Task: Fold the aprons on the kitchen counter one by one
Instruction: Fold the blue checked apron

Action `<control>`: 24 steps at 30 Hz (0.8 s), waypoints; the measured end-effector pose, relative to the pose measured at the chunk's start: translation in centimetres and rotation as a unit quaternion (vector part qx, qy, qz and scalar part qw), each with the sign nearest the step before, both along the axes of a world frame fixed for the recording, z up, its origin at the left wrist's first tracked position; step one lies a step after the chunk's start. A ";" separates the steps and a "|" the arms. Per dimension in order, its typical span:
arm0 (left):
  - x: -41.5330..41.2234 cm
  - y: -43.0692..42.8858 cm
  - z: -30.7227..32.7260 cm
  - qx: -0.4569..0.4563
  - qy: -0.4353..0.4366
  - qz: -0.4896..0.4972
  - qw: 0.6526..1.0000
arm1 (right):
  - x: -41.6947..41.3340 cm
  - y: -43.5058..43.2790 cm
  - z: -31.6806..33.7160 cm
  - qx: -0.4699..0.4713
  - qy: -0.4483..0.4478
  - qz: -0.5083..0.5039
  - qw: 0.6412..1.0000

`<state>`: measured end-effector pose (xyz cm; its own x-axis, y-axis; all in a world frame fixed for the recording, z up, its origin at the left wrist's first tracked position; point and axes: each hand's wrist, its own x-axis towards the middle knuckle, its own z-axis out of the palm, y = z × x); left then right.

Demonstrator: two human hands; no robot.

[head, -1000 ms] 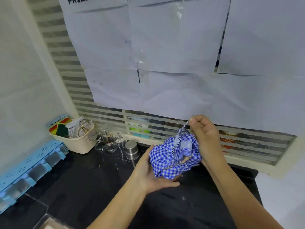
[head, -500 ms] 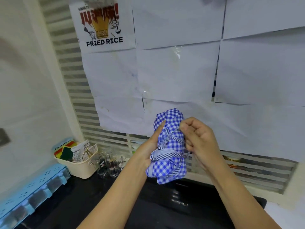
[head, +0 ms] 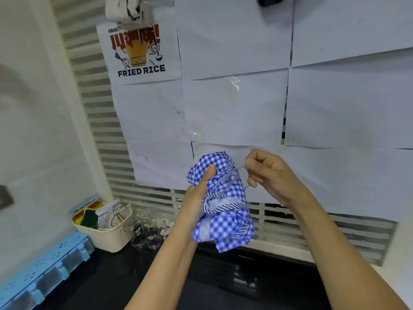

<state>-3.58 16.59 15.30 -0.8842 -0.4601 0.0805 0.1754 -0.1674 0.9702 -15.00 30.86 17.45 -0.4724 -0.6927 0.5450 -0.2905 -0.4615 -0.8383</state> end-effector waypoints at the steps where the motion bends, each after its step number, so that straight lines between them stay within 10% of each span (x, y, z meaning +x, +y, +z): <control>1: 0.5 0.0 -0.1 0.000 0.005 0.011 1.000 | -0.3 0.2 -0.1 0.025 -0.014 0.062 0.998; 7: 1.6 -2.5 -1.6 -0.014 0.006 0.087 0.996 | 1.5 -0.5 1.3 0.330 0.287 -0.018 0.899; 10: 2.7 -2.7 -2.1 -0.101 0.006 0.062 0.993 | 2.5 -2.9 1.3 0.302 0.384 -0.105 0.866; 18: 4.8 -6.5 -2.2 0.004 0.104 0.191 0.976 | 3.9 -9.6 0.6 0.188 0.057 -0.131 0.972; 21: 6.0 -8.9 -1.4 -0.048 0.092 0.206 0.973 | 5.0 -13.3 1.0 0.164 -0.184 -0.064 0.967; 24: 7.5 -11.5 -0.9 -0.126 0.068 0.226 0.964 | 6.4 -17.7 2.2 0.146 -0.219 -0.045 0.964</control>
